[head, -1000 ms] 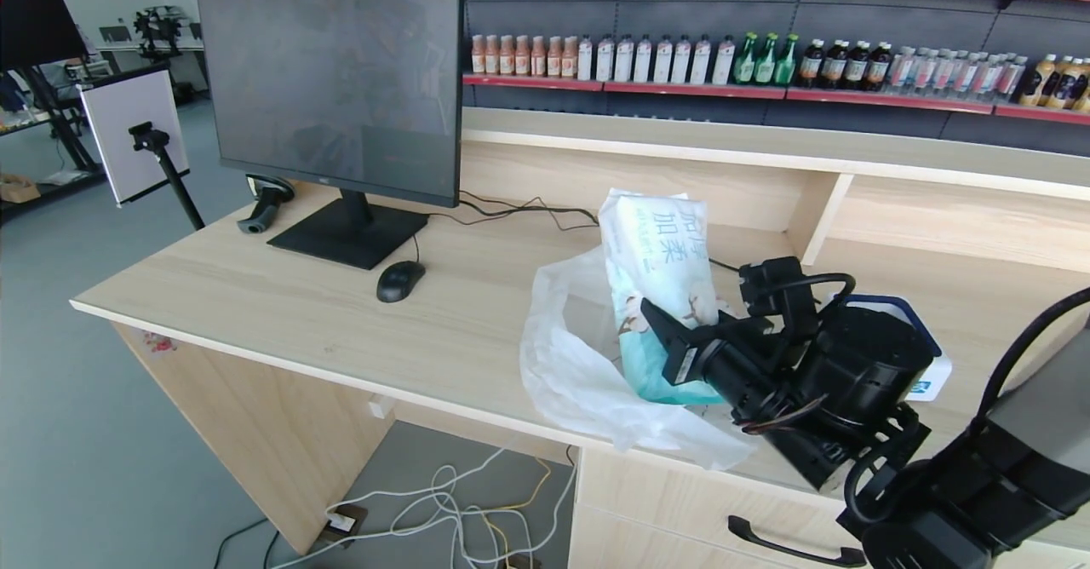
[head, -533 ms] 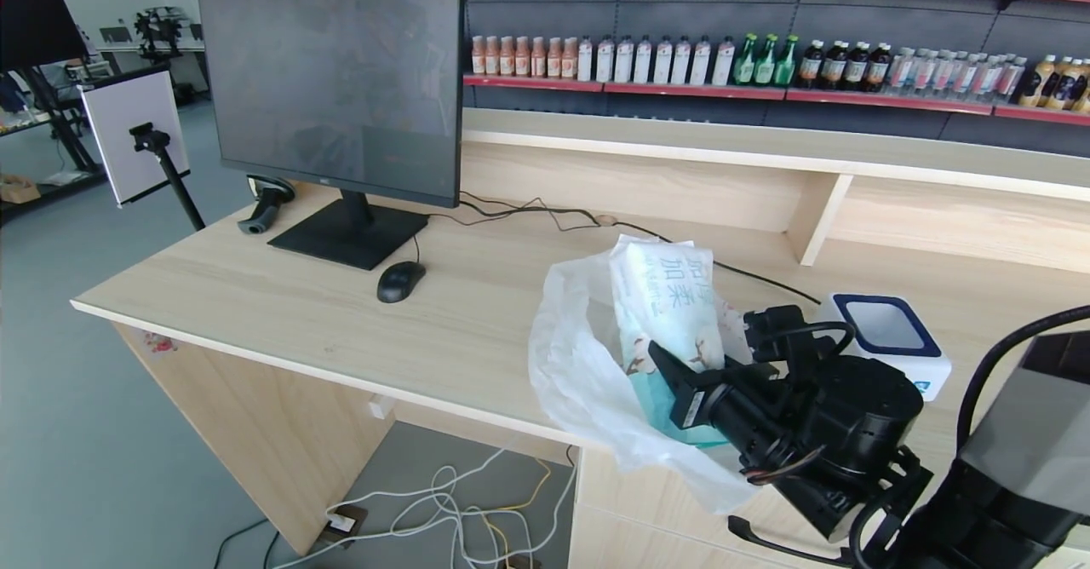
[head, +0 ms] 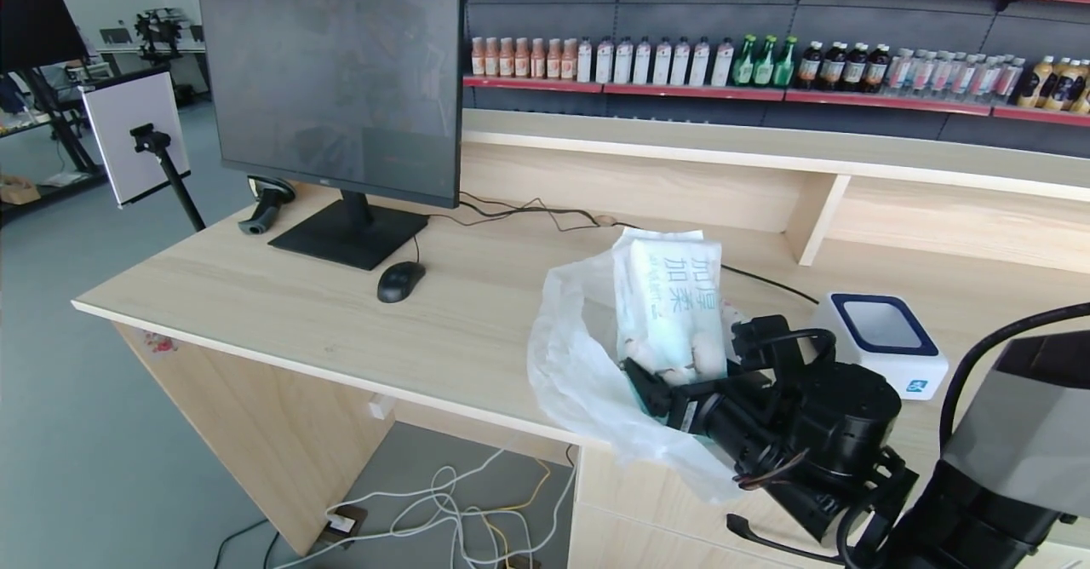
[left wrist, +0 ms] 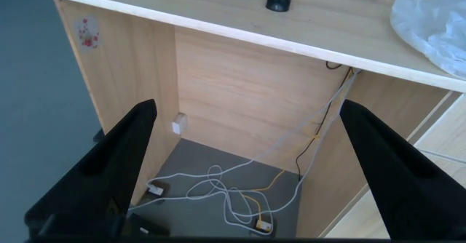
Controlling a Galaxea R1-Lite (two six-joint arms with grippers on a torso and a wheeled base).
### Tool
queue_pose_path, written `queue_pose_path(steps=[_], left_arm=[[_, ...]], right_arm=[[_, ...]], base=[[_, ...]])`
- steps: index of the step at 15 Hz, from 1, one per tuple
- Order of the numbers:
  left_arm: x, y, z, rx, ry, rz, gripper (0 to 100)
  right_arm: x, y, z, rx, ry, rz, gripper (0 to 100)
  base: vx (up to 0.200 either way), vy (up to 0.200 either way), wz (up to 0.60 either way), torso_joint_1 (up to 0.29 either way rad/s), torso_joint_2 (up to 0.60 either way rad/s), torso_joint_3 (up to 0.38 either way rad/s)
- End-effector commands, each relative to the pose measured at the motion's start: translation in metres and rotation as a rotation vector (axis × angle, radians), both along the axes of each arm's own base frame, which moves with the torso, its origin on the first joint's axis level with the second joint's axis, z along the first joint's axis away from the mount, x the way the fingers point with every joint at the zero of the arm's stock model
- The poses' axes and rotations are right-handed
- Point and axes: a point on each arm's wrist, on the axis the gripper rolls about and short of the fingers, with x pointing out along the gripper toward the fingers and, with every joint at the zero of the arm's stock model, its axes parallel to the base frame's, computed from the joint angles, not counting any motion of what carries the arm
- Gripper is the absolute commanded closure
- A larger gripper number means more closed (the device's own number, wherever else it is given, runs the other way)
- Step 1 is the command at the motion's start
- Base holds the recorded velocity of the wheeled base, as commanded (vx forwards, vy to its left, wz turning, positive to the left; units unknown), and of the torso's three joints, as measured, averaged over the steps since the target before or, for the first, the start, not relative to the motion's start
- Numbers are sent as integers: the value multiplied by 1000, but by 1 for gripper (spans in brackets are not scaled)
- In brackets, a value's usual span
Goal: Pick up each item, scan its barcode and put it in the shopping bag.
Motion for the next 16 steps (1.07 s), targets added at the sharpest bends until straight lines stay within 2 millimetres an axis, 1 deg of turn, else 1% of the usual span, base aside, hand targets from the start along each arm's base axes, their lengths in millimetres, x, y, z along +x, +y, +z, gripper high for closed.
queue_pose_path(steps=[1,3,8,12,14,16], left_arm=[[0,0,0,-1,0,1,0],[0,0,0,-1,0,1,0],[0,0,0,1,0,1,0],[0,0,0,1,0,1,0],[0,0,0,1,1,1,0],[0,0,0,1,1,1,0]], right_arm=[[7,2,5,21,-32,-6,0],[22,6,18,60,-99,-20,0],[16,2,15,42,-79,-20,0],[16,3,24,43,-115,-15,0],[14,6,38,27,-177,-6,0],[7,3,55,33,-228,-5,0]], base=[[0,0,0,0,0,0],[0,0,0,0,0,0],[0,0,0,0,0,0],[0,0,0,0,0,0],[0,0,0,0,0,0],[0,0,0,0,0,0]])
